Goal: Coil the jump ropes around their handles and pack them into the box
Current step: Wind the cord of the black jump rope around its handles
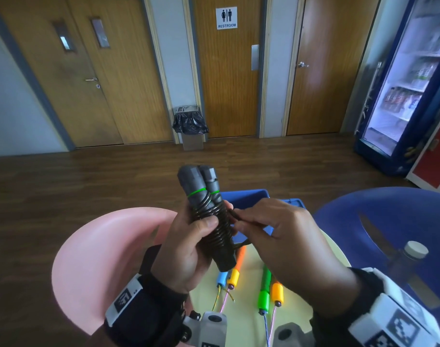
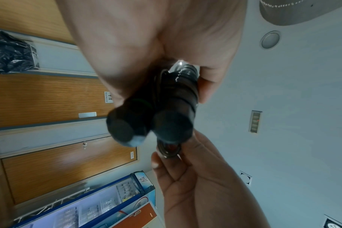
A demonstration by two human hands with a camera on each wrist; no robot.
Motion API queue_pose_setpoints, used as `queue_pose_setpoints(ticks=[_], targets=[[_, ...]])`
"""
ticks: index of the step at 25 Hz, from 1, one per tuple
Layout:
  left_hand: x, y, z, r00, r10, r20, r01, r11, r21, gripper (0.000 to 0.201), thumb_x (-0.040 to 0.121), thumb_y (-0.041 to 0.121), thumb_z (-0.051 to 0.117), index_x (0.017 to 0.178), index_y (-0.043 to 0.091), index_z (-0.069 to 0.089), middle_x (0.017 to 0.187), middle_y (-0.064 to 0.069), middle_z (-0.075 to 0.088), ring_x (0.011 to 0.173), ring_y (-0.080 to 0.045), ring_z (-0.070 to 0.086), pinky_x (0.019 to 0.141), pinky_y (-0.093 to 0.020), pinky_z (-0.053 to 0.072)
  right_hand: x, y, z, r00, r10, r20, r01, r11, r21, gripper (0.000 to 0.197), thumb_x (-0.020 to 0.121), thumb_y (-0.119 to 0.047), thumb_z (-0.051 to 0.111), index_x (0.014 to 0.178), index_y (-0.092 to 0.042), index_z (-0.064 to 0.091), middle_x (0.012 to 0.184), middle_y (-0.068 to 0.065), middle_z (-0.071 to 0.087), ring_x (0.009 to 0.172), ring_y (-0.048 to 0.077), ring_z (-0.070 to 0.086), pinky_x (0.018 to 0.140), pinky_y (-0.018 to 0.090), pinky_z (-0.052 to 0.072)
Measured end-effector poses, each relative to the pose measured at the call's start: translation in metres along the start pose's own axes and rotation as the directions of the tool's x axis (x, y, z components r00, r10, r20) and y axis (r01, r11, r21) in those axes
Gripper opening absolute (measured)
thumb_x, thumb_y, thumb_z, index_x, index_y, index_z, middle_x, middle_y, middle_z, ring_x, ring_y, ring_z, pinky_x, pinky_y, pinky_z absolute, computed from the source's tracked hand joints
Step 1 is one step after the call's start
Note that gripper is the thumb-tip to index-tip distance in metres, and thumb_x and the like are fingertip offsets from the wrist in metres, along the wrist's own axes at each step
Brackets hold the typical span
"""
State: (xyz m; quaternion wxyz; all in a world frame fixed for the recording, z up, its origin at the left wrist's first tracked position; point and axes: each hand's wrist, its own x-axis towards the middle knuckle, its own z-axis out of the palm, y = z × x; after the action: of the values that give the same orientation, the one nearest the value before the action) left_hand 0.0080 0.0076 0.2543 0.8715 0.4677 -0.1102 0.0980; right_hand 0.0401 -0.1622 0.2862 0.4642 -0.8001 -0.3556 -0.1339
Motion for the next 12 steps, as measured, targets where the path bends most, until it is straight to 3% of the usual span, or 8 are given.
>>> queue_pose_setpoints(ticks=[3,6,10,12], targets=[[0.0013,0.0008,0.0033,0.999,-0.005,-0.046,0.005,1.000,-0.010,0.035,0.072,0.017,0.065,0.106,0.009,0.068,0.098,-0.022,0.061,0.082,-0.030,0.063,0.075,-0.038,0.056,-0.0015,0.0029,0.0040,0.988,-0.144,-0.061,0.131,0.974,-0.187,0.024,0.094,-0.031,0.054,0.098,-0.024,0.077,0.075,-0.005,0.060,0.065,0.015,0.057,0.055,0.030,0.047],[0.0003,-0.0002,0.0060,0.998,0.010,-0.062,-0.009,1.000,0.020,0.033,0.073,0.019,0.064,0.104,0.006,0.066,0.092,-0.023,0.062,0.078,-0.031,0.063,0.072,-0.038,0.055,-0.0027,0.0067,0.0089,0.975,-0.215,-0.065,0.185,0.933,-0.310,0.030,0.096,-0.027,0.047,0.105,-0.022,0.075,0.075,-0.002,0.058,0.057,0.027,0.056,0.049,0.034,0.048],[-0.0006,0.0014,0.0060,0.998,0.006,-0.064,-0.002,0.997,0.073,0.029,0.073,0.021,0.064,0.099,0.008,0.069,0.086,-0.022,0.064,0.075,-0.031,0.063,0.069,-0.037,0.056,-0.0036,0.0070,0.0098,0.959,-0.278,-0.057,0.226,0.869,-0.441,0.022,0.090,-0.013,0.063,0.109,-0.017,0.074,0.072,0.000,0.054,0.054,0.029,0.050,0.050,0.034,0.046],[-0.0014,0.0021,0.0069,0.997,-0.009,-0.072,0.015,0.996,0.087,0.031,0.073,0.016,0.064,0.102,0.005,0.065,0.085,-0.021,0.065,0.075,-0.030,0.065,0.066,-0.037,0.056,-0.0043,0.0058,0.0083,0.950,-0.311,-0.014,0.260,0.819,-0.511,0.031,0.081,-0.003,0.068,0.110,-0.013,0.073,0.071,0.002,0.051,0.054,0.028,0.047,0.054,0.034,0.046]])
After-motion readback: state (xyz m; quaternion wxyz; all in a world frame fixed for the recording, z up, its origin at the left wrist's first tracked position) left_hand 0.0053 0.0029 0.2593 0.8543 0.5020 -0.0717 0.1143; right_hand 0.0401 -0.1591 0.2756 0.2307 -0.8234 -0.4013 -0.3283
